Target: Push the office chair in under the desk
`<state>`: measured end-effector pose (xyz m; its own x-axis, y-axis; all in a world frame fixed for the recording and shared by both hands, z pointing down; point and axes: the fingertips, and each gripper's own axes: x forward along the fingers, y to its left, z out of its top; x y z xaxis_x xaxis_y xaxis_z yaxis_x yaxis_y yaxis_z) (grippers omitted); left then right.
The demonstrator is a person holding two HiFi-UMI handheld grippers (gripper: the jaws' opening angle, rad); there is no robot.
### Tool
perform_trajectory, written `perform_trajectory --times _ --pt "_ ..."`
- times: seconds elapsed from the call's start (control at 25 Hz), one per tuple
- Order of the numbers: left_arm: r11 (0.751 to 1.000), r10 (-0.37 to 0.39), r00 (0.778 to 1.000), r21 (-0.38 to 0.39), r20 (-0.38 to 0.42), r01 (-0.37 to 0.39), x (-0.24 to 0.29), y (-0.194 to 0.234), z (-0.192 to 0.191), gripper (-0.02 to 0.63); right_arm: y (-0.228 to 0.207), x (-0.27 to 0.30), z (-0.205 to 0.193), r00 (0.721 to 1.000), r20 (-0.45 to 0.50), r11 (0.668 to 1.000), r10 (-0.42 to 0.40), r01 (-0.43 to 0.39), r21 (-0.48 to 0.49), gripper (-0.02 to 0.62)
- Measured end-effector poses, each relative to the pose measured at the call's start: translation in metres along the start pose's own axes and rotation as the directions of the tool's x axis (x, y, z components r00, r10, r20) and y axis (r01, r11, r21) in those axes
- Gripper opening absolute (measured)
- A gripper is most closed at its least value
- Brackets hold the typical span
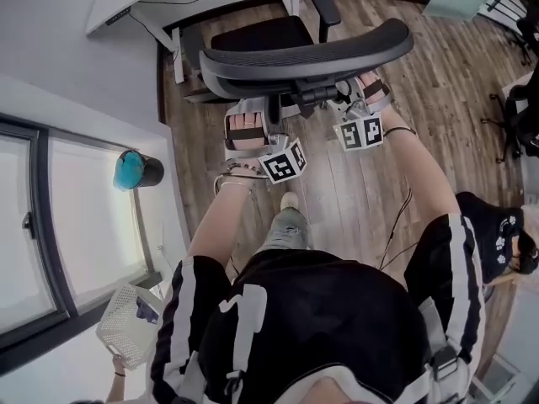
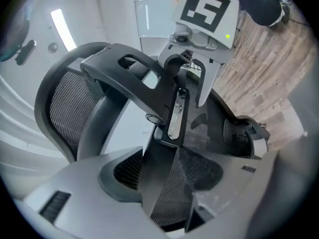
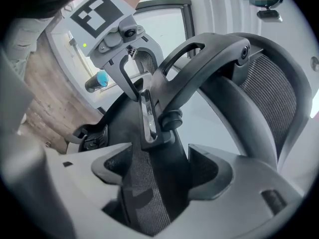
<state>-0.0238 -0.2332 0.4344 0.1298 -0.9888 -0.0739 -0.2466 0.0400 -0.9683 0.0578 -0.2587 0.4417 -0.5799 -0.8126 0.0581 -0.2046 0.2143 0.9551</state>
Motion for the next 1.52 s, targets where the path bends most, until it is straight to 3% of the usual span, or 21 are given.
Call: perform_trajectory --times 0.28,0.6,1.08,1.52 --pt "1.000 0.000 1.000 -0.003 0.021 0.000 0.021 -0.002 0.006 0.219 -0.007 0.013 -0.019 1.000 0.014 1.000 -0.001 0.001 -0.007 0.334" --pt "1.000 -0.019 1.000 -0.009 -0.019 0.019 0.053 -0.005 0.002 0.219 -0.011 0.036 -0.035 0.999 0.027 0.999 0.044 -0.044 -0.003 0.345" --pt "1.000 -0.012 1.000 -0.006 -0.016 0.012 0.077 -0.010 0.012 0.219 -0.018 0.048 -0.059 0.998 0.045 0.999 0.037 -0.035 -0.039 0.347" --pt "0.999 0.047 0.992 0.004 -0.118 -0.047 0.095 -0.024 0.062 0.219 -0.032 0.033 -0.110 0.985 0.151 0.995 0.079 -0.069 -0.074 0.347"
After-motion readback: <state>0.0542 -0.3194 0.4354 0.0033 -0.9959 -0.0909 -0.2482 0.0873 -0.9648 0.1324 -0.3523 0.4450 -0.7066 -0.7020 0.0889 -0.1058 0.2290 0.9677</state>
